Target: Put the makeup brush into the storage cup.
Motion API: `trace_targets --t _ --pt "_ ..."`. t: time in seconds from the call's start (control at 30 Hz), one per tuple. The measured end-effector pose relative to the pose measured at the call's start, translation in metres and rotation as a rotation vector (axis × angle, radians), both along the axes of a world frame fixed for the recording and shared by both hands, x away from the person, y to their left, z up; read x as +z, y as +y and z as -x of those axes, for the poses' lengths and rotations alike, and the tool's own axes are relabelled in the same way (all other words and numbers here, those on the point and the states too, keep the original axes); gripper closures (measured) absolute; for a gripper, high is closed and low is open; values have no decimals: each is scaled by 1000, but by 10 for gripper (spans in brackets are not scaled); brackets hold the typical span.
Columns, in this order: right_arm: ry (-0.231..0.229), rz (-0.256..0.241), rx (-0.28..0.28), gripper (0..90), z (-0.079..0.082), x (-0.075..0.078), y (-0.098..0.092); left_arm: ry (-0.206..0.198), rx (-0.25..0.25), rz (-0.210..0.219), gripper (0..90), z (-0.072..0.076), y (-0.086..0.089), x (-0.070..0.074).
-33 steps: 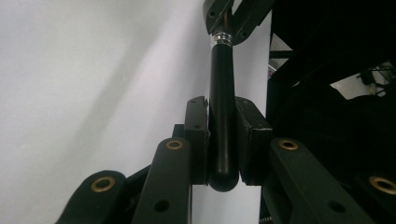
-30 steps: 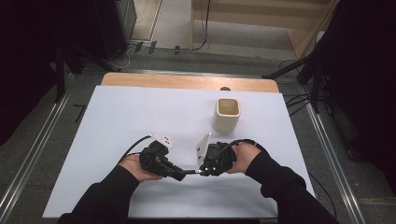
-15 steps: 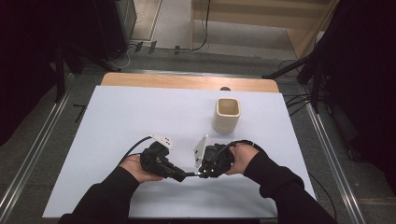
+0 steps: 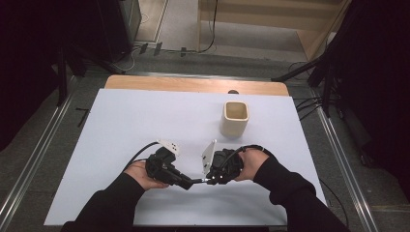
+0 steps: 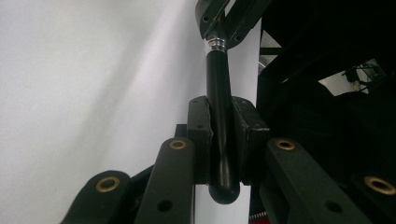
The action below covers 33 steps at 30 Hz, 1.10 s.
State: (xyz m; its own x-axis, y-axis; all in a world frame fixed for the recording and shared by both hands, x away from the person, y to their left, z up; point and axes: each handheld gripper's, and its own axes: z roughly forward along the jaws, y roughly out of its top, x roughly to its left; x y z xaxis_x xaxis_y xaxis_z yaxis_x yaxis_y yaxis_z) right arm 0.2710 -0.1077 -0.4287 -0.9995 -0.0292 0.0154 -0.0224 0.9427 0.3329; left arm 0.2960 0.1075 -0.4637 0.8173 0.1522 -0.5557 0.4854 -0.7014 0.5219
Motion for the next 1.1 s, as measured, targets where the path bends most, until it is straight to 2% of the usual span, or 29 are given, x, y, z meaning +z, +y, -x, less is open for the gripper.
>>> trace_targets --t 0.07,0.2,0.23,0.3,0.33,0.4,0.63,0.67,0.7,0.73,0.83,0.87,1.1 --pt "-7 -5 -4 785 0 0 0 -1 0 1 794 0 0 0" --pt "21 6 -29 747 -2 3 1 17 20 21 796 -2 2 -1" --pt "17 -9 -24 680 -3 3 0 25 24 23 796 -2 3 -1" --pt "10 -12 -58 564 -5 5 -1 30 31 27 796 -4 6 0" --pt "-6 -28 -70 491 -7 6 -2 23 41 28 796 -4 7 0" --pt "13 -43 -120 378 -8 8 -6 29 51 37 796 -4 9 0" --pt "-39 -113 -202 174 -7 18 -17 36 62 45 795 -6 11 -1" --pt "-30 -137 -193 160 -8 17 -18 35 67 44 796 -6 11 -1" --pt "-34 -143 -219 145 -7 18 -20 40 66 44 796 -6 12 -1" --pt "-36 -150 -222 128 -7 17 -21 36 68 42 796 -6 12 -1" --pt "-50 -142 -245 59 -5 14 -25 42 80 44 795 -7 14 -2" --pt "-43 -149 -250 43 -4 13 -27 44 84 48 795 -7 15 -2" --pt "-69 -174 -316 28 -1 12 -39 40 122 54 795 -9 22 -2"
